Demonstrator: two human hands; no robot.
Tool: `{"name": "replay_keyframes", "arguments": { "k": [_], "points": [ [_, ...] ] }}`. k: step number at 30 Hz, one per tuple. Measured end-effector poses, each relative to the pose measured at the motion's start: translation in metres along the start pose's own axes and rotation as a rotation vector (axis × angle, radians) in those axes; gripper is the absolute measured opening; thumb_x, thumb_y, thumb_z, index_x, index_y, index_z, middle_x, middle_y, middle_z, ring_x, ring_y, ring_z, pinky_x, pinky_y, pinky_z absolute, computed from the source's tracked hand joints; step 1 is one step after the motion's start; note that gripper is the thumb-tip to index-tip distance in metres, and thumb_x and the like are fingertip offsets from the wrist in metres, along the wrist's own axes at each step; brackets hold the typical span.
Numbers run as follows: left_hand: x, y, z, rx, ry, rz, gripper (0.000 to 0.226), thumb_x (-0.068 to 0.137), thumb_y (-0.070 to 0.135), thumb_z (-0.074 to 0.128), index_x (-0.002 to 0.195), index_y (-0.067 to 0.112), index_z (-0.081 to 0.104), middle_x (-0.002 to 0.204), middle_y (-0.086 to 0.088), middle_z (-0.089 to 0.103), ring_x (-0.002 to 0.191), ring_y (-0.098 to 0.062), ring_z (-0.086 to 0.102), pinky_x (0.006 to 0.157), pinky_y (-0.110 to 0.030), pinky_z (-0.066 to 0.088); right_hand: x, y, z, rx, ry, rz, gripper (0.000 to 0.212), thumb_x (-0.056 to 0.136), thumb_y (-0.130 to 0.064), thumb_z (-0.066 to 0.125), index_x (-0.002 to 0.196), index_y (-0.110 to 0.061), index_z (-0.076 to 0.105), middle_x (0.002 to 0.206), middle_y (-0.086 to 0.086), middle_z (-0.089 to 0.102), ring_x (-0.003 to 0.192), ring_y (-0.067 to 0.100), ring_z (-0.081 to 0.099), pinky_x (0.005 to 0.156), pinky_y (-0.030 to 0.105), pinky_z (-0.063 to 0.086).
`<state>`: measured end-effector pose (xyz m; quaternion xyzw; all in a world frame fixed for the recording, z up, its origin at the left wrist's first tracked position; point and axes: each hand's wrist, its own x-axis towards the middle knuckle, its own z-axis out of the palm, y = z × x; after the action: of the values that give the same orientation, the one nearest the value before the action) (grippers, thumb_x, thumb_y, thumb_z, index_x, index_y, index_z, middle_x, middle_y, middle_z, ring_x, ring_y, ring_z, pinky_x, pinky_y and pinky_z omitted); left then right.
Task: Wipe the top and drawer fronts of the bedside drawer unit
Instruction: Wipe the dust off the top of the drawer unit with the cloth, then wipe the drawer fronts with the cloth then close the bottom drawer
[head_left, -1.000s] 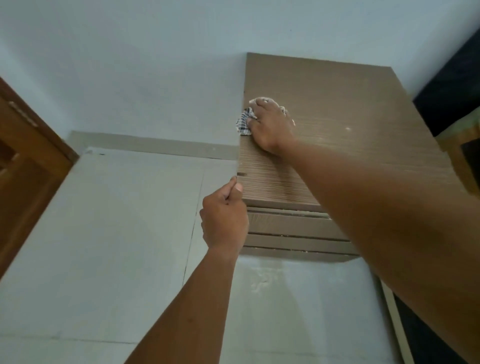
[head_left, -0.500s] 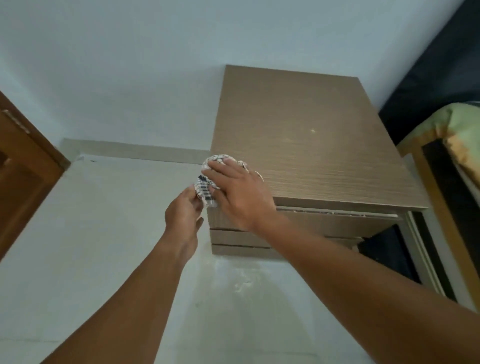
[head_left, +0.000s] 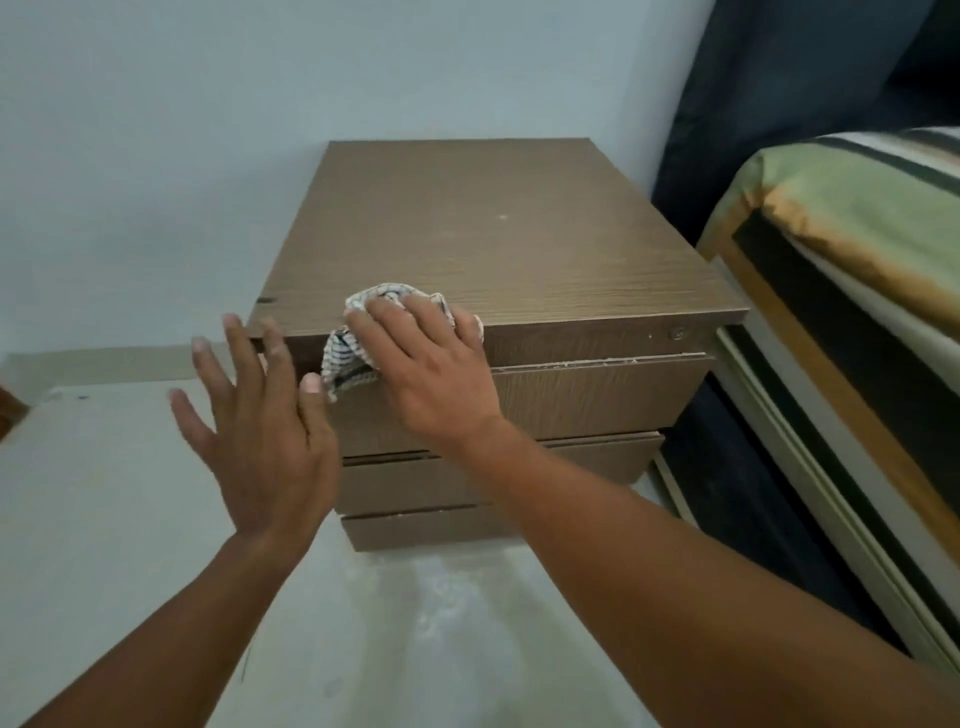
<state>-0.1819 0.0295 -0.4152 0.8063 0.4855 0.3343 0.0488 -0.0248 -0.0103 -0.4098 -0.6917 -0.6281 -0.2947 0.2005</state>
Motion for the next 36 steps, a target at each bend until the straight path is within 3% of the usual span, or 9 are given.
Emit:
{"name": "replay_keyframes", "arguments": {
  "k": [8, 13, 19, 23, 25, 27, 30, 33, 36],
  "points": [
    [-0.027, 0.086, 0.095, 0.038, 0.161, 0.341, 0.063, 0.098, 0.043, 0.029, 0.157, 0.022, 0.021, 0.166, 0.004, 0.005, 0.152, -0.027, -0.007, 0.114, -0.059, -0.009, -0.052, 0.087, 0.003, -0.034, 0.349, 0.104, 0.036, 0.092, -0.036, 0.049, 0.120, -0.022, 0.066, 0.123, -0.003, 0.063, 0.119, 0.023, 0.053, 0.096, 0.044, 0.035],
    [-0.040, 0.136, 0.112, 0.120, 0.178, 0.495, 0.062, 0.098, 0.047, 0.031, 0.156, 0.025, 0.022, 0.165, 0.007, 0.010, 0.152, -0.026, -0.002, 0.116, -0.057, -0.011, -0.096, 0.154, -0.018, -0.062, 0.370, 0.250, 0.027, 0.099, -0.031, 0.044, 0.120, -0.025, 0.059, 0.124, -0.004, 0.057, 0.121, 0.021, 0.048, 0.102, 0.044, 0.035],
    [-0.058, 0.157, 0.088, 0.194, 0.132, 0.570, 0.058, 0.096, 0.042, 0.035, 0.151, 0.021, 0.037, 0.161, 0.002, 0.027, 0.150, -0.023, 0.019, 0.119, -0.054, -0.001, -0.122, 0.208, -0.060, 0.033, 0.319, 0.452, 0.018, 0.103, -0.023, 0.039, 0.096, -0.017, 0.055, 0.102, 0.002, 0.054, 0.097, 0.021, 0.049, 0.086, 0.038, 0.043],
    [-0.058, 0.154, 0.063, 0.236, 0.010, 0.604, 0.059, 0.095, 0.040, 0.039, 0.150, 0.019, 0.037, 0.148, 0.003, 0.050, 0.141, -0.019, 0.039, 0.118, -0.047, 0.014, -0.104, 0.212, -0.105, 0.326, 0.102, 0.807, 0.025, 0.103, -0.016, 0.040, 0.100, -0.007, 0.063, 0.111, 0.017, 0.065, 0.103, 0.034, 0.060, 0.076, 0.032, 0.037],
    [-0.060, 0.153, 0.058, 0.261, -0.095, 0.540, 0.062, 0.094, 0.040, 0.043, 0.150, 0.017, 0.034, 0.143, 0.001, 0.055, 0.136, -0.019, 0.045, 0.119, -0.048, 0.016, -0.110, 0.211, -0.113, 0.452, 0.125, 1.084, 0.033, 0.103, -0.018, 0.042, 0.124, -0.003, 0.062, 0.127, 0.020, 0.063, 0.117, 0.037, 0.058, 0.083, 0.033, 0.040],
    [-0.060, 0.152, 0.057, 0.219, -0.174, 0.435, 0.061, 0.094, 0.040, 0.045, 0.148, 0.015, 0.038, 0.140, -0.001, 0.057, 0.132, -0.021, 0.049, 0.119, -0.051, 0.013, -0.129, 0.198, -0.102, 0.569, 0.207, 1.281, 0.034, 0.105, -0.020, 0.041, 0.129, -0.005, 0.060, 0.131, 0.018, 0.061, 0.119, 0.035, 0.058, 0.085, 0.034, 0.041],
    [-0.058, 0.152, 0.058, 0.194, -0.222, 0.402, 0.058, 0.093, 0.037, 0.048, 0.147, 0.015, 0.041, 0.139, -0.002, 0.056, 0.130, -0.022, 0.050, 0.118, -0.053, 0.011, -0.156, 0.164, -0.062, 0.730, 0.388, 1.248, 0.028, 0.106, -0.025, 0.040, 0.120, -0.016, 0.063, 0.120, 0.008, 0.064, 0.109, 0.025, 0.061, 0.088, 0.036, 0.049],
    [-0.055, 0.151, 0.057, 0.218, -0.189, 0.419, 0.046, 0.095, 0.034, 0.050, 0.138, 0.018, 0.050, 0.127, -0.002, 0.061, 0.120, -0.022, 0.056, 0.111, -0.051, 0.021, -0.171, 0.139, -0.034, 0.782, 0.596, 1.234, 0.030, 0.105, -0.026, 0.042, 0.128, -0.022, 0.061, 0.127, 0.001, 0.060, 0.118, 0.020, 0.058, 0.099, 0.039, 0.048],
    [-0.054, 0.147, 0.058, 0.221, -0.081, 0.428, 0.033, 0.097, 0.034, 0.047, 0.126, 0.025, 0.059, 0.105, 0.001, 0.069, 0.102, -0.022, 0.062, 0.096, -0.045, 0.028, -0.181, 0.129, -0.038, 0.739, 0.778, 1.098, 0.034, 0.106, -0.024, 0.043, 0.138, -0.023, 0.055, 0.131, -0.008, 0.052, 0.115, 0.004, 0.050, 0.090, 0.015, 0.041]
  ]
}}
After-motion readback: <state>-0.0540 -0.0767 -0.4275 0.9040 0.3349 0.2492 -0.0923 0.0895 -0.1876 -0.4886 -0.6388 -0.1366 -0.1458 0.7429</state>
